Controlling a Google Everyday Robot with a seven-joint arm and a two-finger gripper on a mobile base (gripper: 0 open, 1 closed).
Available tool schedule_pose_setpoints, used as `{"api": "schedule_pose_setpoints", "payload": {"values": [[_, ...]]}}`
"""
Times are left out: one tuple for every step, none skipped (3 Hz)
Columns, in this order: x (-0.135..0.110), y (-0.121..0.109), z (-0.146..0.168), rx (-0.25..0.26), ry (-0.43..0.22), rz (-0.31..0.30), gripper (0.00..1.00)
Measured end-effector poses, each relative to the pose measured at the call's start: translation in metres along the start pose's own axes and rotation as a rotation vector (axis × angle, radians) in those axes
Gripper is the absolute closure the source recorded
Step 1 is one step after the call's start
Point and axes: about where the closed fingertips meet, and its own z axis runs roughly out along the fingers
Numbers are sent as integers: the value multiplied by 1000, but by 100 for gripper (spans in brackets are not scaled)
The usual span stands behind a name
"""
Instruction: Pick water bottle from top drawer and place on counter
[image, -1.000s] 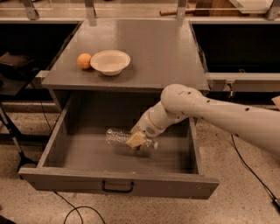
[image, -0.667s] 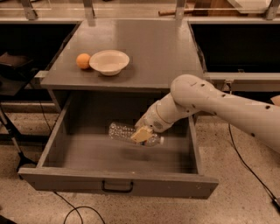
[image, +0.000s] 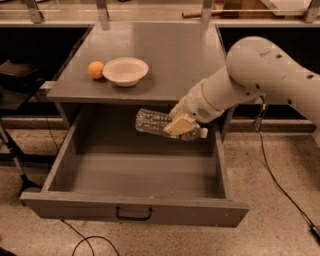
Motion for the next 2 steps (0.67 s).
{"api": "schedule_pose_setpoints", "payload": {"values": [[-17, -16, -44, 72, 10, -17, 100], [-40, -33, -78, 183, 26, -19, 100]]}}
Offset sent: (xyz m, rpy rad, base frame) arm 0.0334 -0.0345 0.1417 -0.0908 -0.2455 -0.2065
